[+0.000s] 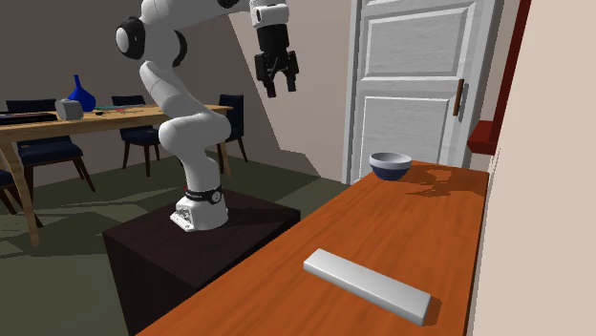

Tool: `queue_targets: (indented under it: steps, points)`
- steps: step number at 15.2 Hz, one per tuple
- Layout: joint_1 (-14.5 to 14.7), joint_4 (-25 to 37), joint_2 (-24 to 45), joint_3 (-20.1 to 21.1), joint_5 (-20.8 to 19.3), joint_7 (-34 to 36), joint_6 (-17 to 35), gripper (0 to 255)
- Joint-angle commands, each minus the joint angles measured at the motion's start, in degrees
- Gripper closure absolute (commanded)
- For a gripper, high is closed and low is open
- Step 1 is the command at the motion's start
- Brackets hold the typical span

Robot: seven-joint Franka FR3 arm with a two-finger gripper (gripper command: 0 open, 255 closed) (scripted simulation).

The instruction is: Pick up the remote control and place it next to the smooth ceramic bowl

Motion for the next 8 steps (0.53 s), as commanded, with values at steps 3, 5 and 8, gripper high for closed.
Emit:
queue_targets:
  steps: [3, 5, 8]
  points:
    - [-0.45, -0.01, 3.2, -0.81, -0.83, -1.17, 2.7, 0]
    - [-0.86, 0.26, 6.58, -1.63, -1.6, -2.29, 5.32, 0]
    - [-1.44, 1.2, 11.95, -2.85, -2.6, -3.87, 9.06, 0]
